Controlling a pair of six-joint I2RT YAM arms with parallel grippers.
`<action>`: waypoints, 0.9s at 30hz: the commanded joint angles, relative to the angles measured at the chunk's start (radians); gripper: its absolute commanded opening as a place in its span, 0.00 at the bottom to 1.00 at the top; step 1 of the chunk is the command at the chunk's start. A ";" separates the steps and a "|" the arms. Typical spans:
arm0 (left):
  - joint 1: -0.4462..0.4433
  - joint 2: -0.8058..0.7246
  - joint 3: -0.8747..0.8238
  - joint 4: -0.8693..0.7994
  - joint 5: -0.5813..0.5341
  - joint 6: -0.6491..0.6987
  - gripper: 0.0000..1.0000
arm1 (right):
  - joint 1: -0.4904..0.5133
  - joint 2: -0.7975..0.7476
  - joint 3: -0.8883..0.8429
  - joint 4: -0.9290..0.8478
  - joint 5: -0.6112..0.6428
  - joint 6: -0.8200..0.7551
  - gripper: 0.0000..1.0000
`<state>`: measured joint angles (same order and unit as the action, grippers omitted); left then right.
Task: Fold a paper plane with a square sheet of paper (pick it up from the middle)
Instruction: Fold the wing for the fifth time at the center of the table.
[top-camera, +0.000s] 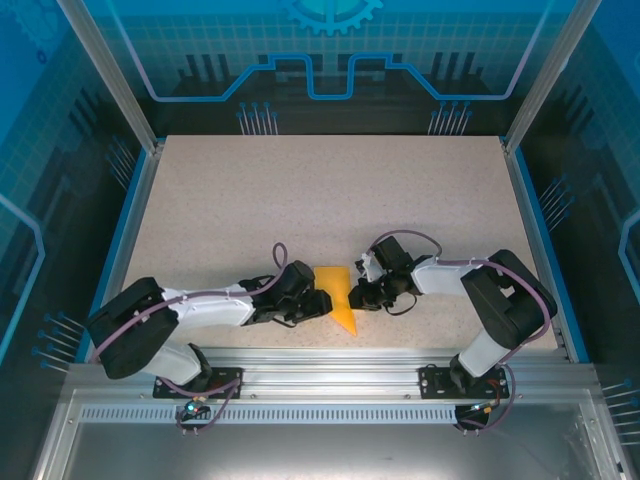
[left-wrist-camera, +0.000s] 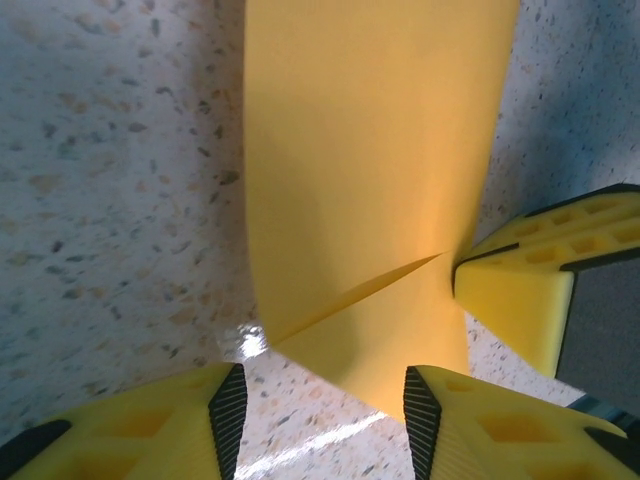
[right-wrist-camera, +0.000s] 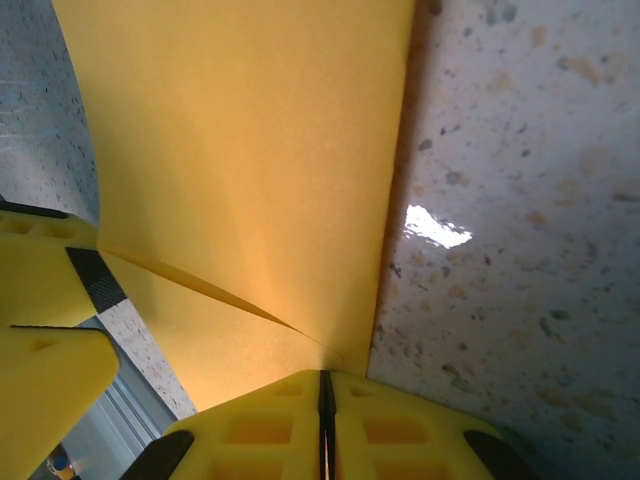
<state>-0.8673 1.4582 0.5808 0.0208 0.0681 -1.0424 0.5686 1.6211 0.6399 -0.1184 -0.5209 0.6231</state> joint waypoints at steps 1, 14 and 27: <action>-0.008 0.033 0.026 0.076 0.018 -0.034 0.47 | -0.022 0.014 -0.028 -0.030 0.044 -0.015 0.10; 0.000 0.085 0.105 0.034 0.017 0.036 0.31 | -0.026 0.023 -0.023 -0.037 0.055 -0.026 0.11; 0.010 0.111 0.187 -0.131 0.019 0.093 0.16 | -0.026 0.015 -0.009 -0.044 0.068 -0.022 0.12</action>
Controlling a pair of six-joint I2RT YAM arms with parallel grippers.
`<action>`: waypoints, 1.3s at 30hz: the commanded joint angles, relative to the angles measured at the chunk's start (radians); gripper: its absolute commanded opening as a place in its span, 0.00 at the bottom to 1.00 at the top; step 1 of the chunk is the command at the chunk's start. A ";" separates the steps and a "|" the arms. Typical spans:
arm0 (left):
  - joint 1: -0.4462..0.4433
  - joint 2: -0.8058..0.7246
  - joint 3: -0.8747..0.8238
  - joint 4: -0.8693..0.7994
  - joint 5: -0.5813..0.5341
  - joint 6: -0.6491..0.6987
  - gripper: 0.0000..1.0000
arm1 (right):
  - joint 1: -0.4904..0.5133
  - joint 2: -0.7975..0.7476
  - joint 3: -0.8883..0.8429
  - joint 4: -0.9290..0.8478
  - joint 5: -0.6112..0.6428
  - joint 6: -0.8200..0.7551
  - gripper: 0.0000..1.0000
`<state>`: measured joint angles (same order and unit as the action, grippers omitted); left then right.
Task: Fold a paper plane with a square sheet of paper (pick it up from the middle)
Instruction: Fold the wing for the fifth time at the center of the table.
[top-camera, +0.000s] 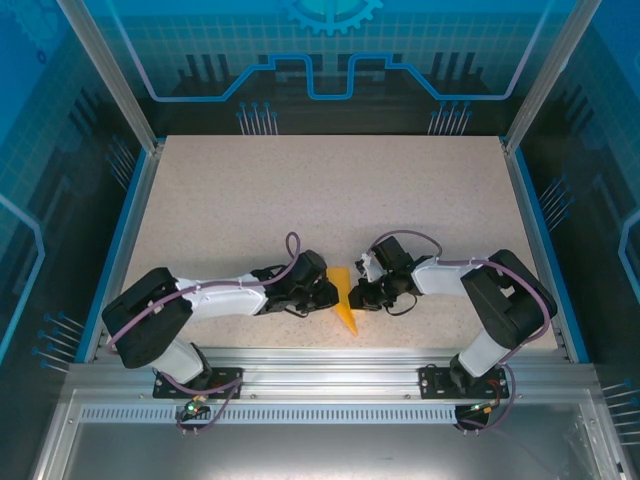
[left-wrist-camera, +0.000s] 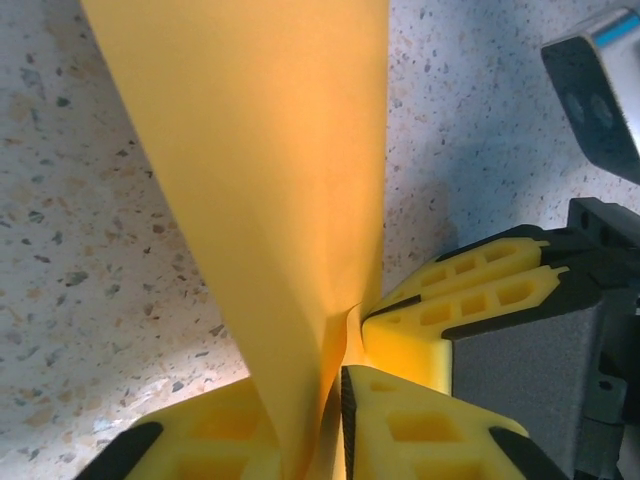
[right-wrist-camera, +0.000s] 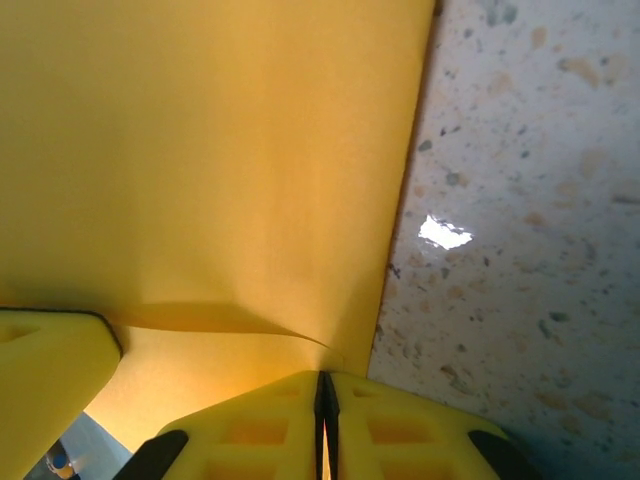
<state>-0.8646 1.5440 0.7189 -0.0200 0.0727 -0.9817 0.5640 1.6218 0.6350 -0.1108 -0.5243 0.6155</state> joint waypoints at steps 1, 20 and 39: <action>0.007 0.031 0.062 -0.110 0.015 0.036 0.14 | -0.021 0.003 -0.004 -0.052 0.072 -0.014 0.12; 0.007 0.071 0.122 -0.159 0.036 0.012 0.08 | 0.131 -0.388 -0.099 -0.095 0.264 -0.046 0.31; 0.007 0.112 0.178 -0.205 0.065 0.007 0.07 | 0.534 -0.527 -0.293 0.223 0.837 -0.224 0.45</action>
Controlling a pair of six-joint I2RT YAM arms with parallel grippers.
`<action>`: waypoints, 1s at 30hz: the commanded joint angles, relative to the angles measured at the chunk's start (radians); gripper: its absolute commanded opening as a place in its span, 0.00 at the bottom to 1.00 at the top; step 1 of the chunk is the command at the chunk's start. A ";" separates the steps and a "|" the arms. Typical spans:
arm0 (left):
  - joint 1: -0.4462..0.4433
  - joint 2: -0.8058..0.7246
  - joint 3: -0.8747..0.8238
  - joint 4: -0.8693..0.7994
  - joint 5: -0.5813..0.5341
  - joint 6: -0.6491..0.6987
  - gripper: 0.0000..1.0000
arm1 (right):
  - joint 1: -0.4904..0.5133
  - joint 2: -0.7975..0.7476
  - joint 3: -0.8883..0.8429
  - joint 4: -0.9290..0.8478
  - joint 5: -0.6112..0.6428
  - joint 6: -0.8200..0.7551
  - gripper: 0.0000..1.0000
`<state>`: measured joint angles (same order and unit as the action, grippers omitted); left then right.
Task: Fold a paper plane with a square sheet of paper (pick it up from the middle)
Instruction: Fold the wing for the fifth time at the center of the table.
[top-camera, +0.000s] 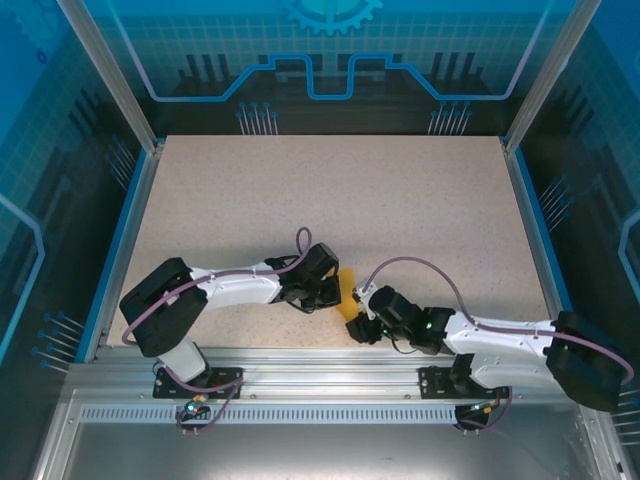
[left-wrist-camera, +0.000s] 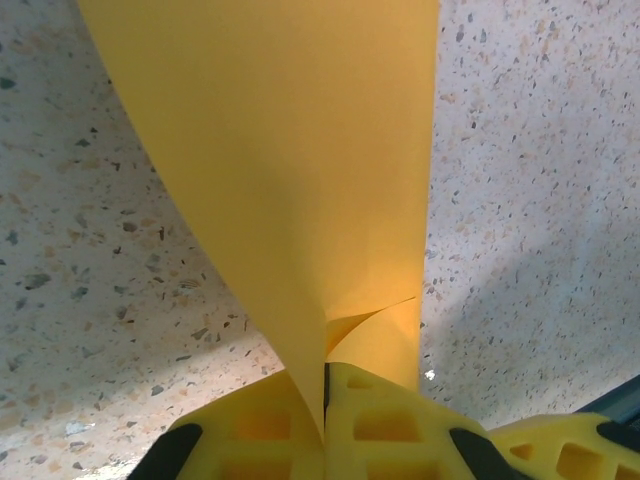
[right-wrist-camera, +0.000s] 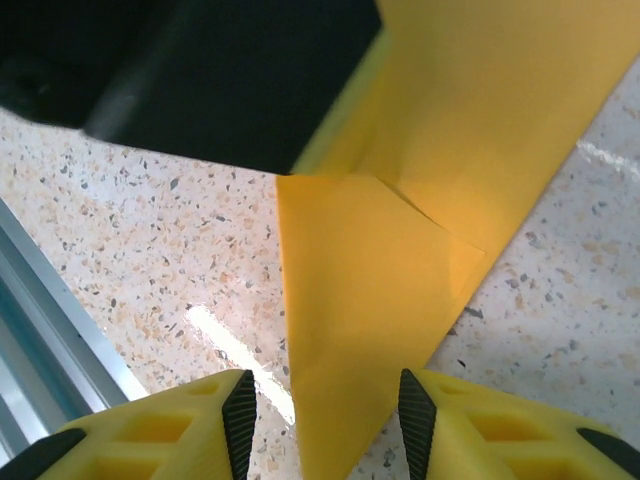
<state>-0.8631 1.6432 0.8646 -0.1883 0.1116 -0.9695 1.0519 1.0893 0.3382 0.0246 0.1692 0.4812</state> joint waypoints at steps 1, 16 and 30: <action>0.005 0.013 0.036 -0.038 0.026 -0.004 0.07 | 0.063 0.017 0.008 0.089 0.169 -0.107 0.44; 0.007 0.024 0.051 -0.049 0.036 0.005 0.07 | 0.188 0.245 0.069 0.192 0.354 -0.284 0.37; 0.017 -0.006 0.030 -0.026 0.045 -0.003 0.07 | 0.189 0.140 -0.068 0.357 0.307 -0.286 0.39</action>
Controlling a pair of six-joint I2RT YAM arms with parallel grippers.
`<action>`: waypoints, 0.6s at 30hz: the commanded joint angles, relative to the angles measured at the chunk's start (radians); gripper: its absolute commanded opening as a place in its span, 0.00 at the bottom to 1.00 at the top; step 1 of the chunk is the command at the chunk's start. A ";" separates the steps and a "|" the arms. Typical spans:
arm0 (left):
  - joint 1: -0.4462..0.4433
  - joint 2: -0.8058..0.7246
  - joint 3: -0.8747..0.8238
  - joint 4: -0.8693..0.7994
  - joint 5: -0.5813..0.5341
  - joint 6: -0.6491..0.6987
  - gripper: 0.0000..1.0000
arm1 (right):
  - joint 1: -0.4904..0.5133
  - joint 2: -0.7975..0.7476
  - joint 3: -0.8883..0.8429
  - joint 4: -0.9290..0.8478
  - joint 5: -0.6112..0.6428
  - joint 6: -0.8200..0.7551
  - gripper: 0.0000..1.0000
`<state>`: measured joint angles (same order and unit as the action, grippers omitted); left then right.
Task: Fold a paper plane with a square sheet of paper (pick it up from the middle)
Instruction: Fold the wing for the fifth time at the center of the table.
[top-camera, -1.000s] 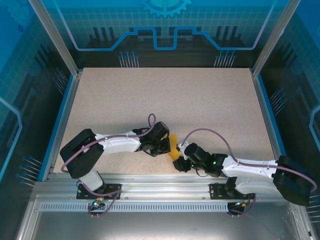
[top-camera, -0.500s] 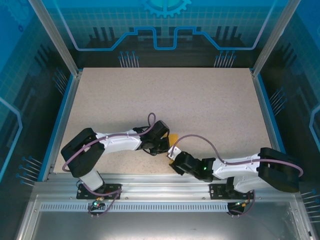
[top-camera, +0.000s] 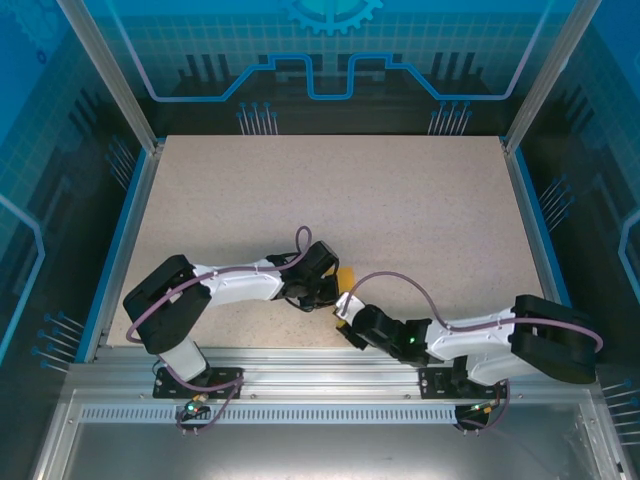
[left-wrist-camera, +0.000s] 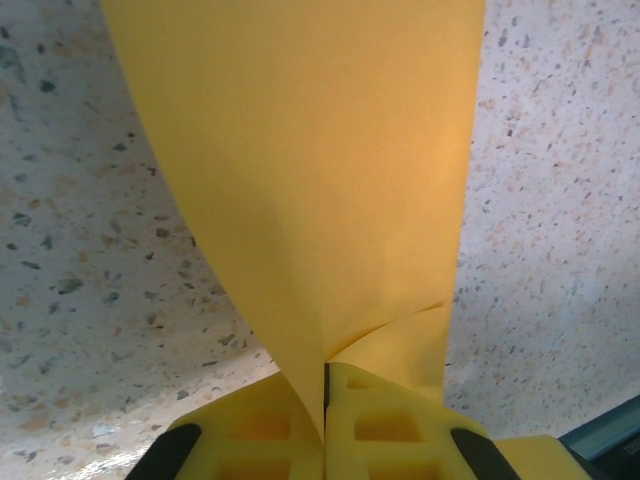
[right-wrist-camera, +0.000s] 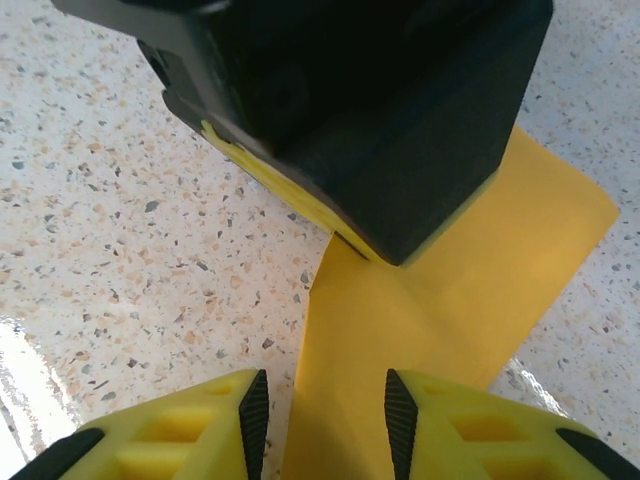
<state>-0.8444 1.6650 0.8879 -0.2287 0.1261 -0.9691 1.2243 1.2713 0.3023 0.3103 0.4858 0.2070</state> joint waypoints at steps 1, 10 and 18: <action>-0.001 -0.029 0.003 0.017 0.030 -0.003 0.07 | 0.016 -0.057 -0.051 0.092 -0.014 -0.021 0.40; 0.000 -0.029 -0.002 0.029 0.039 -0.008 0.07 | 0.021 0.002 -0.024 0.138 -0.019 -0.111 0.42; 0.002 -0.025 -0.003 0.032 0.046 -0.010 0.07 | 0.028 0.074 -0.028 0.199 0.064 -0.148 0.39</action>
<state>-0.8444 1.6592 0.8879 -0.2001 0.1410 -0.9695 1.2373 1.3289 0.2699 0.4519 0.5026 0.0837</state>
